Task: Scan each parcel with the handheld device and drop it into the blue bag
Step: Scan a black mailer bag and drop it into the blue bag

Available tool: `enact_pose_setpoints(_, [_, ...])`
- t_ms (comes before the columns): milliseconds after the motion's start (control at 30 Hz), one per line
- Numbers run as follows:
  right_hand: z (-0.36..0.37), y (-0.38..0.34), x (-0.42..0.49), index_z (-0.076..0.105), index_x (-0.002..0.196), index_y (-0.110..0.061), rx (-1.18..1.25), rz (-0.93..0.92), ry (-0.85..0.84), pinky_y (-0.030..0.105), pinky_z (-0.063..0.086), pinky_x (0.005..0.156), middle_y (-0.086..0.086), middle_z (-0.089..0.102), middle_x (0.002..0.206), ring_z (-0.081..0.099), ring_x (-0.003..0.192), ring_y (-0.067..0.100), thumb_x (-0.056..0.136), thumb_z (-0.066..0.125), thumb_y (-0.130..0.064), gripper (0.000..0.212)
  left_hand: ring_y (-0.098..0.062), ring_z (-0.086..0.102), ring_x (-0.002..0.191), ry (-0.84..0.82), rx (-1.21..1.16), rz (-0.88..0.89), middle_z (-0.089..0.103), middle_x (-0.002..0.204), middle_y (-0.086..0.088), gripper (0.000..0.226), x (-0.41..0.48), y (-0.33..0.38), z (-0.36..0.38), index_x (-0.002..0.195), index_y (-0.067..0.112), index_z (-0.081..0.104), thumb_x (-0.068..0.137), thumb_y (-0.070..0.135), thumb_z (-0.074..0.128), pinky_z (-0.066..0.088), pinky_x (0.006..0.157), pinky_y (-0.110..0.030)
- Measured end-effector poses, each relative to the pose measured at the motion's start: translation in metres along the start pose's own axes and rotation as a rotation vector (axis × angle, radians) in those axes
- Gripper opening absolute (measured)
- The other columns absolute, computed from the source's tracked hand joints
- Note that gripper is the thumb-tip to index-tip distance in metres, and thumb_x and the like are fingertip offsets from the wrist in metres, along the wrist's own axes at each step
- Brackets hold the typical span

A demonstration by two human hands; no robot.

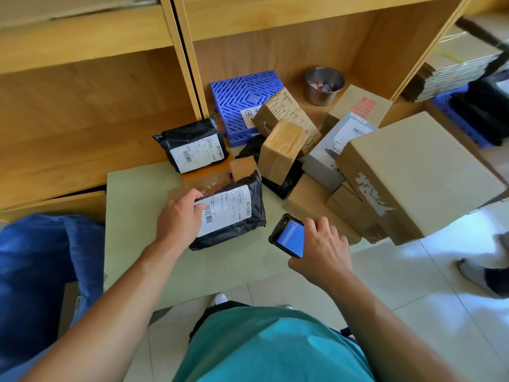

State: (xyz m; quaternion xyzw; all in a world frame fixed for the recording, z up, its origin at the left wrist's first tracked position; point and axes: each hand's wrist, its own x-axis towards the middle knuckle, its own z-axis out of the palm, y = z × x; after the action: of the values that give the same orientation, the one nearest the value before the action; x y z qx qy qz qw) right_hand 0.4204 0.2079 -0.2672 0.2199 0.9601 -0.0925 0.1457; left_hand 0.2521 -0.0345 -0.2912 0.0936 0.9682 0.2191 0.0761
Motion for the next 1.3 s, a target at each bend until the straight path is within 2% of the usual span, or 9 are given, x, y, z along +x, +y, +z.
enact_pose_setpoints(300, [0.014,0.019,-0.020,0.037,0.132,-0.025,0.125,-0.047,0.002,0.038,0.046,0.087,-0.003,0.037,0.109,0.047,0.097,0.020,0.069,0.071,-0.050,0.076,-0.034,0.061,0.089,0.042,0.018,-0.077,0.071,0.102,-0.009,0.013,-0.038,0.000,-0.001,0.116,0.024,0.061,0.103,0.027,0.057,0.054,0.068,-0.041])
enact_pose_setpoints(433, [0.020,0.015,-0.029,0.035,0.138,-0.025,0.266,-0.098,-0.056,0.038,0.050,0.086,-0.005,0.036,0.112,0.049,0.100,0.020,0.072,0.071,-0.052,0.080,-0.029,0.062,0.084,0.067,0.032,-0.145,0.071,0.104,-0.009,0.010,-0.069,-0.009,-0.006,0.113,0.024,0.058,0.104,0.028,0.056,0.047,0.055,-0.033])
enact_pose_setpoints(533, [0.025,-0.003,-0.036,0.035,0.139,-0.024,0.294,-0.168,-0.089,0.038,0.050,0.085,-0.006,0.034,0.110,0.049,0.100,0.020,0.072,0.072,-0.052,0.082,-0.030,0.061,0.088,0.094,0.002,-0.210,0.072,0.105,-0.009,0.010,-0.092,-0.017,-0.013,0.112,0.022,0.058,0.104,0.028,0.055,0.044,0.062,-0.035])
enact_pose_setpoints(700, [0.027,-0.059,-0.045,0.035,0.139,-0.024,0.297,-0.291,-0.086,0.035,0.047,0.082,-0.007,0.032,0.109,0.041,0.095,0.016,0.074,0.073,-0.051,0.080,-0.030,0.062,0.091,0.182,-0.102,-0.328,0.071,0.106,-0.008,0.011,-0.133,-0.048,-0.036,0.113,0.020,0.059,0.104,0.027,0.056,0.048,0.067,-0.037])
enact_pose_setpoints(767, [0.027,-0.086,-0.052,0.036,0.139,-0.024,0.307,-0.327,-0.067,0.034,0.046,0.081,-0.007,0.031,0.109,0.041,0.095,0.015,0.074,0.074,-0.049,0.080,-0.032,0.066,0.097,0.222,-0.175,-0.340,0.071,0.108,-0.006,0.011,-0.148,-0.066,-0.047,0.113,0.019,0.059,0.105,0.024,0.054,0.046,0.059,-0.030])
enact_pose_setpoints(867, [0.030,-0.132,-0.069,0.036,0.139,-0.024,0.313,-0.364,-0.055,0.037,0.049,0.083,-0.008,0.031,0.110,0.042,0.097,0.015,0.074,0.075,-0.049,0.080,-0.021,0.062,0.093,0.275,-0.243,-0.371,0.067,0.114,-0.006,0.013,-0.169,-0.105,-0.067,0.116,0.016,0.056,0.106,0.024,0.051,0.042,0.046,-0.012])
enact_pose_setpoints(967, [0.039,-0.180,-0.086,0.037,0.140,-0.022,0.303,-0.392,-0.061,0.036,0.049,0.083,-0.008,0.031,0.111,0.043,0.098,0.016,0.074,0.077,-0.047,0.081,-0.018,0.057,0.092,0.314,-0.268,-0.386,0.064,0.110,-0.003,0.011,-0.190,-0.158,-0.086,0.114,0.021,0.052,0.105,0.027,0.054,0.051,0.057,-0.025])
enact_pose_setpoints(1100, [0.053,-0.246,-0.109,0.036,0.142,-0.022,0.293,-0.444,-0.070,0.034,0.044,0.080,-0.008,0.032,0.113,0.046,0.101,0.019,0.075,0.077,-0.046,0.083,-0.024,0.060,0.089,0.379,-0.319,-0.460,0.067,0.103,-0.003,0.014,-0.219,-0.231,-0.107,0.115,0.019,0.054,0.103,0.026,0.057,0.048,0.067,-0.038])
enact_pose_setpoints(1300, [0.073,-0.323,-0.129,0.037,0.144,-0.023,0.341,-0.522,-0.098,0.035,0.048,0.085,-0.005,0.039,0.122,0.054,0.104,0.021,0.073,0.079,-0.049,0.087,-0.026,0.058,0.091,0.480,-0.446,-0.642,0.064,0.099,-0.001,0.005,-0.254,-0.318,-0.128,0.105,0.019,0.053,0.101,0.019,0.056,0.039,0.072,-0.032])
